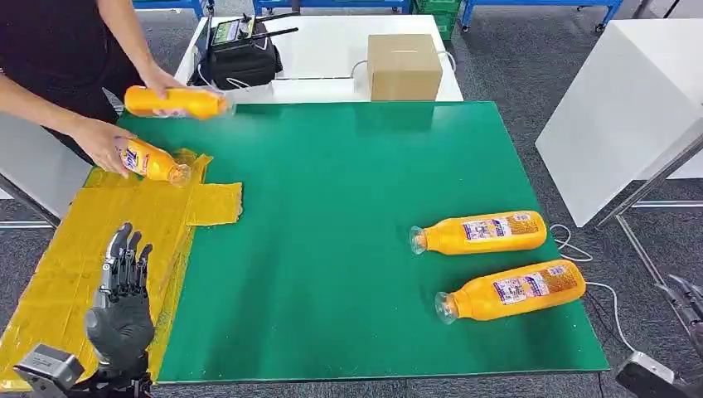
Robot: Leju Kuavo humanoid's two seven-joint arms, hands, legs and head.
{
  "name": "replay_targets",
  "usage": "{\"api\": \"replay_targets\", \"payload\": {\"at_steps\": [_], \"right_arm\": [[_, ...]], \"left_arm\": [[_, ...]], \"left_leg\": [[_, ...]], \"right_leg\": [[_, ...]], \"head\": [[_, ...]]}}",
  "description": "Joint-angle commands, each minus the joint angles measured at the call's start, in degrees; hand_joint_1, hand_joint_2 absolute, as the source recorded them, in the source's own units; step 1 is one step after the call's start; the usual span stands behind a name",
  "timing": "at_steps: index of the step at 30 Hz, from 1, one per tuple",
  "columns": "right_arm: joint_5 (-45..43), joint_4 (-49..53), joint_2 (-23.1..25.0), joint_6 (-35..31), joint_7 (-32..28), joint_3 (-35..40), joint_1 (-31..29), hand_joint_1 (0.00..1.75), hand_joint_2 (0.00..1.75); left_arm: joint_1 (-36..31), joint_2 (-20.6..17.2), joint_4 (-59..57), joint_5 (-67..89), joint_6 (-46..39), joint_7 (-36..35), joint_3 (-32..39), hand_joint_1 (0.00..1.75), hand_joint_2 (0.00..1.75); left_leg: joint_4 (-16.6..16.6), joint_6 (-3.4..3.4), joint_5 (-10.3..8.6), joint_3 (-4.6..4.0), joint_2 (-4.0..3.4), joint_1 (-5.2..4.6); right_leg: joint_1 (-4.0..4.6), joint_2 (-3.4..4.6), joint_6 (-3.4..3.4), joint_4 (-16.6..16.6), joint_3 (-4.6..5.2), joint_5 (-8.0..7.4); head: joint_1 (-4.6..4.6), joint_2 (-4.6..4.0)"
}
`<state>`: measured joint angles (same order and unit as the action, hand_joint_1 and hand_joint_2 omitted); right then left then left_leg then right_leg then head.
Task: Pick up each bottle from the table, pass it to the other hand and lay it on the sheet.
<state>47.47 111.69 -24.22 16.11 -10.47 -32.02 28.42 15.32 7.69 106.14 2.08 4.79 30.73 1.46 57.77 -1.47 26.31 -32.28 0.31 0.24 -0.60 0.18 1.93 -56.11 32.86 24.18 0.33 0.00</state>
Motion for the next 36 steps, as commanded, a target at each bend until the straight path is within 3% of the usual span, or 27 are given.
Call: {"api": "replay_targets", "payload": {"at_steps": [1, 8, 14, 26, 36], "right_arm": [[0.1, -6.9, 0.4, 0.3, -0.2, 1.3, -4.3, 0.0, 1.75], [-1.3, -14.9, -6.0, -3.7, 4.3, 15.7, -11.8, 0.0, 1.75], [-1.7, -20.5, -9.2, -6.3, 7.1, 27.8, -18.4, 0.0, 1.75], [-1.4, -24.6, -11.6, -5.7, 8.2, 34.8, -24.4, 0.0, 1.75], [-3.6, -27.6, -16.7, -1.3, 9.6, 41.2, -28.2, 0.0, 1.75]], "left_arm": [[-1.5, -1.5, -1.3, 0.0, 0.0, -0.3, -1.7, 0.0, 0.0], [-3.4, -2.2, -2.4, -1.1, 1.0, -0.9, -2.8, 0.0, 0.0], [-4.5, -2.5, -3.4, -1.6, 1.3, -1.5, -2.7, 0.0, 0.0], [-4.5, -2.5, -3.8, -3.0, 1.7, -1.6, -1.7, 0.0, 0.0], [-5.2, -2.7, -4.4, -4.8, 2.2, -1.7, -0.9, 0.0, 0.0]], "left_leg": [[-0.1, 0.06, 0.05, 0.2, 0.02, 0.09], [-0.1, 0.05, 0.07, 0.21, -0.39, 0.1], [-0.1, 0.02, 0.01, 0.18, -0.29, 0.1], [-0.1, -0.01, -0.01, 0.12, -0.17, 0.02], [-0.1, 0.04, 0.03, 0.28, -0.22, 0.06]], "right_leg": [[0.1, -0.06, -0.07, 0.2, -0.25, 0.03], [0.12, 0.32, -0.05, 0.2, -0.28, -0.11], [0.1, 0.26, 0.0, 0.2, -0.22, -0.11], [0.02, 0.18, 0.08, 0.1, -0.16, -0.09], [0.06, 0.21, 0.02, 0.2, -0.31, -0.08]], "head": [[0.0, 0.0], [0.0, 0.0], [0.0, 0.0], [0.0, 0.0], [0.0, 0.0]]}}
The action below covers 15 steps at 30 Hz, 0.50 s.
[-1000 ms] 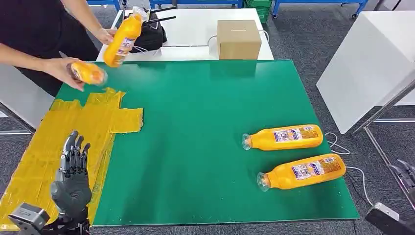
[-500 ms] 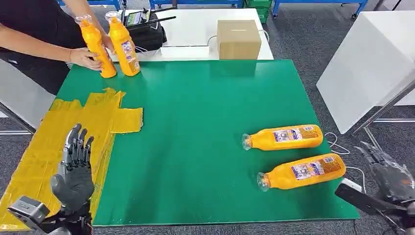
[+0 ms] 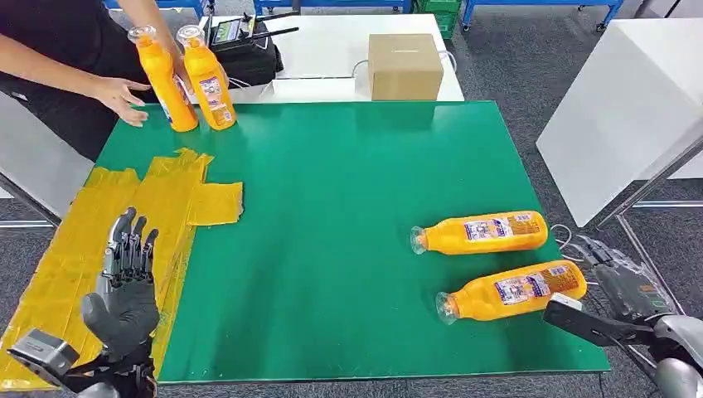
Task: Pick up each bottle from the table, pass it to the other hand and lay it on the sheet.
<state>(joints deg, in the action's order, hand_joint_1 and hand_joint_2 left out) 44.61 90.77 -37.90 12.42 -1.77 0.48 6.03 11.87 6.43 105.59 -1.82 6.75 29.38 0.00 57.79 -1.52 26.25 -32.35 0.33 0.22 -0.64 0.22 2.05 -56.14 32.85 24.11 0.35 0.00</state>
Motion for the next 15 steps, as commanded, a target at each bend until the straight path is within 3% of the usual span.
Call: {"api": "replay_targets", "payload": {"at_steps": [1, 15], "right_arm": [[-0.8, -7.2, -3.2, 2.9, 1.0, 9.3, -6.4, 0.0, 1.75], [-0.6, -9.6, -3.0, 3.8, 1.1, 11.9, -8.4, 0.0, 1.75]], "left_arm": [[-1.7, -1.5, -3.8, -1.1, 0.1, -0.3, 0.5, 0.0, 0.0], [-2.0, -1.5, -4.1, -1.7, 0.1, -0.4, 0.6, 0.0, 0.0]], "left_leg": [[-0.1, 0.05, 0.04, 0.2, -0.11, 0.03], [-0.2, 0.08, 0.04, 0.29, -0.1, 0.08]], "right_leg": [[0.03, 0.08, -0.05, 0.1, -0.18, 0.0], [0.09, 0.04, -0.08, 0.2, -0.28, -0.02]], "head": [[0.0, 0.0], [-0.02, 0.0]]}}
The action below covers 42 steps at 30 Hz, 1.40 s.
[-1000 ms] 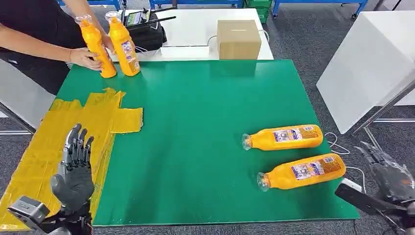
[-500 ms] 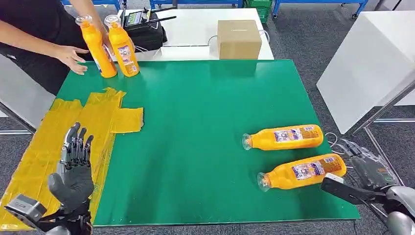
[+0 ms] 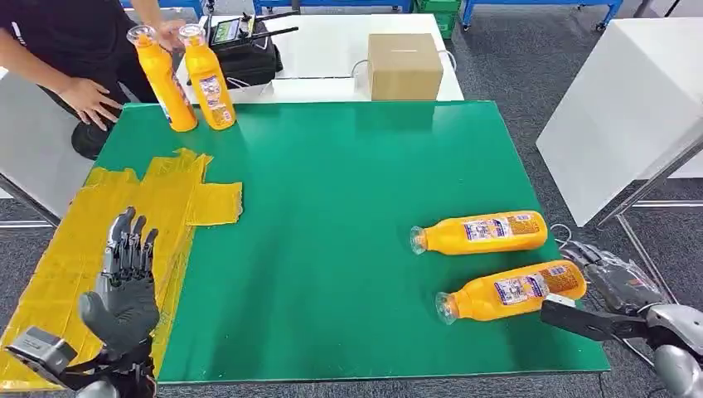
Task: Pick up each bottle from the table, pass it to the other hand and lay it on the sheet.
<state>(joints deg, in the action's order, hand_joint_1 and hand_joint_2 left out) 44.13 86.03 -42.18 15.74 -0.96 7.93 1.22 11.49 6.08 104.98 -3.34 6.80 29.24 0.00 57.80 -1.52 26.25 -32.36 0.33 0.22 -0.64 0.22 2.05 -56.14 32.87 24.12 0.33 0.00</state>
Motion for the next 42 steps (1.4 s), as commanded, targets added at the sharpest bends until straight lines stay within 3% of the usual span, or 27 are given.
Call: {"api": "replay_targets", "payload": {"at_steps": [1, 8, 27, 28, 29, 30, 31, 42], "right_arm": [[-0.1, -4.8, 1.2, 0.5, 0.3, 4.5, -3.6, 0.0, 1.75], [-0.1, -4.8, 1.2, 0.5, 0.3, 4.5, -3.6, 0.0, 1.75], [3.9, -23.0, 8.9, -0.4, -0.5, 17.7, -15.4, 0.0, 1.75], [4.0, -23.7, 8.9, -0.1, -0.7, 18.3, -15.9, 0.14, 1.75], [4.1, -24.6, 8.9, 0.2, -1.0, 19.2, -16.5, 1.38, 1.75], [4.0, -25.4, 8.8, 0.3, -1.3, 20.1, -16.9, 1.5, 1.75], [3.7, -25.9, 8.7, 0.5, -1.4, 21.0, -17.2, 1.57, 1.75], [2.7, -26.3, 8.4, 1.2, -1.4, 22.3, -17.3, 1.61, 1.75]], "left_arm": [[-1.6, -1.2, -3.5, -0.1, 0.1, -0.3, 0.6, 0.0, 0.0], [-1.6, -1.2, -3.5, -0.1, 0.1, -0.3, 0.6, 0.0, 0.0], [-3.3, -1.9, -4.8, -1.8, 0.4, -1.1, -0.1, 0.0, 0.0], [-3.4, -1.9, -5.0, -1.9, 0.4, -1.1, -0.1, 0.0, 0.0], [-3.7, -1.9, -5.2, -2.0, 0.3, -1.2, -0.2, 0.0, 0.0], [-3.8, -2.0, -5.4, -2.2, 0.3, -1.2, -0.3, 0.0, 0.0], [-4.0, -2.1, -5.6, -2.4, 0.2, -1.3, -0.4, 0.0, 0.0], [-4.1, -2.3, -5.7, -2.7, 0.1, -1.2, -0.5, 0.0, 0.0]], "left_leg": [[-0.1, 0.05, 0.02, 0.18, -0.05, 0.04], [-0.1, 0.05, 0.03, 0.2, -0.06, 0.03], [-0.2, 0.07, 0.02, 0.36, -0.24, 0.12], [-0.2, 0.05, 0.01, 0.29, -0.21, 0.1], [-0.1, 0.03, -0.01, 0.2, -0.13, 0.05], [-0.2, 0.06, 0.01, 0.31, -0.19, 0.1], [-0.1, 0.05, 0.0, 0.27, -0.14, 0.08], [-0.1, 0.05, -0.02, 0.43, -0.12, 0.1]], "right_leg": [[0.04, 0.03, -0.05, 0.1, -0.17, -0.01], [0.04, 0.04, -0.06, 0.1, -0.19, 0.01], [0.13, 0.19, -0.1, 0.3, -0.33, -0.07], [0.11, 0.16, -0.08, 0.2, -0.27, -0.06], [0.06, 0.1, -0.05, 0.1, -0.19, -0.04], [0.11, 0.15, -0.08, 0.2, -0.29, -0.05], [0.09, 0.1, -0.07, 0.2, -0.25, -0.05], [0.12, 0.03, -0.08, 0.2, -0.42, -0.04]], "head": [[0.02, 0.0], [0.0, 0.0], [0.02, 0.0], [0.0, 0.0], [0.0, 0.0], [0.0, 0.0], [-0.02, 0.0], [0.02, 0.0]]}}
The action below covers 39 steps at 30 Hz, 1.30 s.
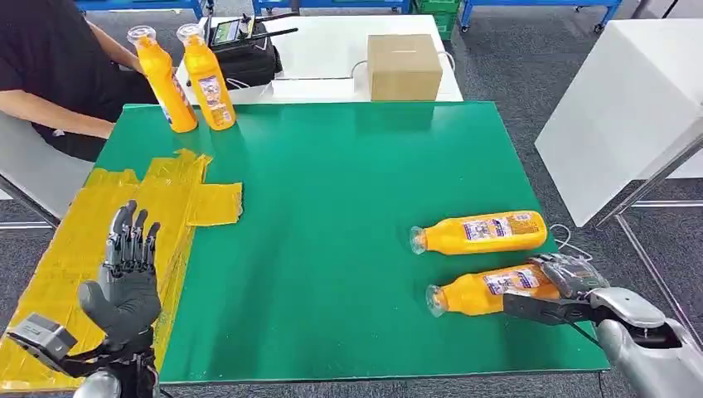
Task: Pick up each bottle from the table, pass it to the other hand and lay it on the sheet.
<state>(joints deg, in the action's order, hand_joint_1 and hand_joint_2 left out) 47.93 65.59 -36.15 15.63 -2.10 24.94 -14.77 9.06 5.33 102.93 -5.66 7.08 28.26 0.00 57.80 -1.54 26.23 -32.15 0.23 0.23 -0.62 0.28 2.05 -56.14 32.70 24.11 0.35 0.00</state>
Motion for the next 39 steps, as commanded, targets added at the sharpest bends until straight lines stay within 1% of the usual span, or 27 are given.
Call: {"api": "replay_targets", "payload": {"at_steps": [1, 5, 6, 10, 11, 13, 15, 16, 17, 18, 20, 21, 22, 23, 25, 26, 27, 31, 32, 33, 34, 36, 37, 38, 39], "right_arm": [[-1.2, -6.2, 2.4, 1.3, -0.3, 5.8, -1.5, 1.59, 1.75], [-2.0, -7.1, 2.2, 1.8, -0.3, 7.4, -1.7, 1.69, 1.75], [-2.5, -7.0, 1.9, 2.2, -0.3, 7.6, -1.5, 1.75, 1.75], [-3.8, -6.4, 1.4, 2.5, -0.2, 7.8, -1.1, 1.75, 1.75], [-6.6, -5.9, 2.5, 2.0, -0.4, 5.7, -0.1, 1.75, 1.75], [-10.1, -3.1, 2.7, 1.5, -1.7, 4.0, 1.4, 1.75, 1.75], [-19.7, 4.6, 4.1, 0.5, -5.0, -0.8, 5.0, 1.75, 1.75], [-23.1, 8.3, 4.8, 0.2, -6.1, -2.2, 6.2, 1.75, 1.75], [-28.3, 13.0, 6.0, 0.8, -6.8, -3.7, 7.1, 1.75, 1.75], [-30.8, 15.6, 6.5, 1.7, -5.2, -3.9, 7.0, 1.75, 1.75], [-40.1, 19.9, 9.4, 2.8, -7.1, -5.6, 7.5, 1.75, 1.75], [-42.6, 20.9, 10.3, 3.1, -7.0, -5.7, 7.4, 1.75, 1.75], [-45.2, 21.9, 10.8, 3.9, -8.1, -5.5, 6.8, 1.75, 1.75], [-47.6, 22.6, 11.2, 4.1, -8.1, -4.8, 5.5, 1.75, 1.75], [-48.3, 22.8, 11.9, 3.7, -7.9, -3.8, 3.5, 1.75, 1.75], [-48.9, 22.5, 13.1, 3.2, -8.0, -3.5, 2.1, 1.75, 1.75], [-49.3, 22.3, 13.2, 3.0, -7.6, -2.9, 1.4, 1.75, 1.75], [-51.0, 20.2, 14.8, 1.7, -7.4, -3.0, 0.0, 1.75, 1.75], [-51.4, 18.6, 16.0, 0.9, -7.8, -3.3, -0.8, 1.75, 1.75], [-51.7, 17.5, 17.0, 0.4, -7.8, -3.5, -1.5, 1.75, 1.75], [-52.1, 16.3, 18.1, 0.1, -7.9, -3.6, -2.3, 1.75, 1.75], [-52.6, 12.2, 20.9, -0.6, -7.9, -3.3, -4.9, 1.75, 1.75], [-53.5, 10.0, 22.5, -1.0, -7.9, -3.4, -6.0, 1.75, 1.75], [-53.5, 7.1, 23.9, -1.3, -8.0, -2.7, -7.5, 1.75, 1.75], [-53.7, 5.4, 25.0, -1.7, -8.0, -2.5, -8.3, 1.75, 1.75]], "left_arm": [[-1.8, -1.6, -3.7, -0.5, -0.3, -0.2, -0.5, 0.0, 0.0], [-2.1, -1.8, -4.1, -0.8, -0.3, -0.3, -0.6, 0.0, 0.0], [-2.2, -1.9, -4.2, -0.8, -0.3, -0.3, -0.8, 0.0, 0.0], [-2.4, -2.1, -4.6, -0.9, -0.4, -0.7, -1.4, 0.0, 0.0], [-2.2, -2.0, -4.8, -1.3, -0.4, -1.3, -1.5, 0.0, 0.0], [-1.6, -1.9, -4.9, -2.9, 0.4, -2.0, -1.7, 0.0, 0.0], [-0.1, -1.1, -5.3, -8.1, 3.0, -3.3, -2.2, 0.0, 0.0], [0.3, -0.6, -5.6, -10.1, 4.1, -3.6, -2.4, 0.0, 1.75], [1.2, -0.1, -6.0, -11.9, 4.5, -3.7, -2.7, 0.0, 1.75], [1.7, 0.0, -6.1, -12.7, 4.5, -3.5, -3.1, 0.0, 1.75], [2.4, 0.7, -6.5, -14.2, 4.0, -3.0, -3.8, 0.0, 1.75], [2.5, 0.7, -6.7, -14.6, 3.8, -2.8, -4.2, 0.0, 1.75], [2.5, 0.7, -6.9, -14.8, 3.9, -2.7, -4.8, 0.0, 1.75], [2.4, 0.7, -7.2, -15.0, 3.6, -2.4, -5.5, 0.0, 1.75], [2.3, 0.5, -7.0, -14.7, 3.0, -2.0, -6.2, 0.0, 1.75], [2.4, 0.5, -6.6, -14.8, 2.9, -1.9, -6.6, 0.0, 1.75], [2.4, 0.4, -6.4, -14.9, 2.7, -1.9, -6.8, 0.0, 1.75], [2.4, 0.5, -6.3, -15.5, 2.9, -2.2, -7.7, 0.0, 1.75], [2.3, 0.5, -6.5, -16.4, 3.6, -2.6, -8.6, 0.0, 1.75], [2.3, 0.5, -6.6, -16.9, 4.1, -2.8, -9.2, 0.0, 1.75], [2.2, 0.6, -6.7, -16.9, 4.5, -2.8, -10.0, 0.0, 1.75], [1.4, 0.5, -7.2, -16.6, 5.2, -2.5, -12.4, 0.0, 1.75], [0.8, 0.5, -7.5, -14.6, 4.6, -1.4, -13.5, 0.0, 1.75], [-0.1, 0.6, -8.2, -12.8, 4.1, -1.0, -14.9, 0.0, 1.75], [-0.6, 0.7, -8.6, -11.9, 3.8, -0.6, -15.8, 0.0, 1.75]], "left_leg": [[-0.2, 0.08, -0.01, 0.26, -0.02, 0.1], [-0.2, 0.09, -0.01, 0.37, -0.01, 0.11], [-0.2, 0.11, -0.03, 0.41, 0.01, 0.13], [-0.2, 0.12, 0.0, 0.52, 0.07, 0.13], [-0.1, 0.09, 0.04, 0.57, 0.05, 0.07], [-0.2, 0.13, -0.02, 0.61, 0.09, 0.12], [-0.1, 0.1, 0.04, 0.63, 0.04, 0.08], [-0.2, 0.11, 0.02, 0.63, 0.05, 0.09], [-0.2, 0.14, 0.01, 0.62, 0.04, 0.11], [-0.1, 0.12, 0.06, 0.63, -0.06, 0.08], [-0.1, 0.13, 0.09, 0.55, -0.24, 0.02], [-0.1, 0.1, 0.09, 0.41, -0.21, 0.0], [-0.1, 0.13, 0.1, 0.34, -0.27, 0.0], [-0.1, 0.16, 0.11, 0.32, -0.28, 0.04], [-0.1, 0.1, 0.05, 0.14, -0.17, 0.02], [-0.1, 0.12, 0.08, 0.2, -0.19, 0.05], [-0.1, 0.1, 0.06, 0.17, -0.24, 0.01], [-0.1, 0.1, 0.05, 0.15, -0.23, 0.02], [-0.1, 0.09, 0.04, 0.12, -0.16, 0.02], [-0.1, 0.14, 0.07, 0.24, -0.27, 0.08], [-0.1, 0.09, 0.04, 0.14, -0.14, 0.04], [-0.1, 0.1, 0.04, 0.16, -0.24, 0.02], [-0.1, 0.08, 0.03, 0.1, -0.16, 0.02], [-0.1, 0.12, 0.04, 0.17, -0.29, 0.05], [-0.1, 0.11, 0.02, 0.16, -0.26, 0.03]], "right_leg": [[0.11, -0.02, -0.1, 0.2, -0.28, -0.05], [0.12, -0.03, -0.1, 0.2, -0.39, -0.05], [0.14, -0.05, -0.12, 0.3, -0.45, -0.06], [0.17, -0.03, -0.09, 0.2, -0.53, -0.05], [0.12, 0.04, -0.05, 0.1, -0.54, 0.0], [0.17, -0.02, -0.08, 0.3, -0.6, -0.06], [0.13, 0.05, -0.06, 0.2, -0.6, 0.0], [0.14, 0.03, -0.08, 0.2, -0.6, -0.02], [0.16, 0.02, -0.1, 0.3, -0.6, -0.04], [0.13, 0.14, -0.08, 0.2, -0.59, -0.01], [0.07, 0.32, -0.08, 0.1, -0.47, -0.01], [0.04, 0.31, -0.06, 0.0, -0.42, 0.0], [0.04, 0.36, -0.09, 0.0, -0.34, -0.01], [0.09, 0.35, -0.12, 0.0, -0.32, -0.01], [0.06, 0.26, -0.05, 0.0, -0.09, -0.02], [0.09, 0.26, -0.07, 0.0, -0.16, 0.0], [0.04, 0.33, -0.04, 0.0, -0.09, -0.01], [0.03, 0.31, -0.05, 0.0, -0.12, -0.03], [0.01, 0.25, -0.04, 0.0, -0.11, -0.02], [0.08, 0.31, -0.1, 0.1, -0.21, -0.05], [0.03, 0.23, -0.05, 0.1, -0.14, -0.03], [0.01, 0.33, -0.06, 0.1, -0.14, -0.05], [0.0, 0.26, -0.04, 0.0, -0.12, -0.04], [0.03, 0.37, -0.08, 0.1, -0.15, -0.08], [0.02, 0.34, -0.06, 0.1, -0.14, -0.07]], "head": [[0.0, 0.0], [0.0, 0.0], [0.0, 0.0], [0.0, 0.0], [0.0, 0.0], [0.0, 0.0], [0.0, 0.0], [0.0, 0.0], [0.0, 0.0], [0.02, 0.0], [0.0, 0.0], [-0.02, 0.0], [-0.02, 0.0], [-0.04, 0.0], [-0.02, 0.0], [0.0, 0.0], [-0.04, 0.0], [-0.04, 0.0], [-0.02, 0.0], [0.0, 0.0], [0.0, 0.0], [-0.02, 0.0], [0.0, 0.0], [0.0, 0.0], [-0.02, 0.0]]}}
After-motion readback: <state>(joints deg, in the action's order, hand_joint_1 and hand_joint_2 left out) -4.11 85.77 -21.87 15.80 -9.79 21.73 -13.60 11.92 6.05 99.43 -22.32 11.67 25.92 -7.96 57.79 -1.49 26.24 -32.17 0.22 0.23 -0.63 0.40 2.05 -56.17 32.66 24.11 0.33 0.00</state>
